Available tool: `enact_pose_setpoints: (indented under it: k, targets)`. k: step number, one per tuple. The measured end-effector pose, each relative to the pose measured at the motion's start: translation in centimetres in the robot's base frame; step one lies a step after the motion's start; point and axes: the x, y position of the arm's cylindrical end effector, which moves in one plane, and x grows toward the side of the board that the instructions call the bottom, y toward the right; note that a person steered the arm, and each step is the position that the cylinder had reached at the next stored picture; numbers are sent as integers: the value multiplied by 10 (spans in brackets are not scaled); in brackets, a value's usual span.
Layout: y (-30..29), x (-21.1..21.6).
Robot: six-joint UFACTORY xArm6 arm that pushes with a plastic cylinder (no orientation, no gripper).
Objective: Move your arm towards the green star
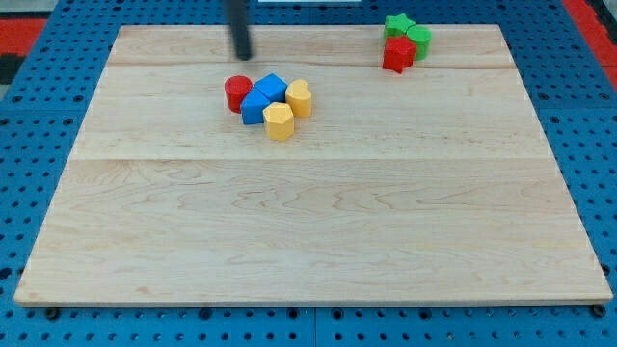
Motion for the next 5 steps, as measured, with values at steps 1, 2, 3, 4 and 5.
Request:
enact_pose_setpoints:
  k: [1, 2, 3, 4, 5]
  targets:
    - [65, 12]
    - [88, 45]
    - [149, 73]
    - [240, 69]
    - [278, 8]
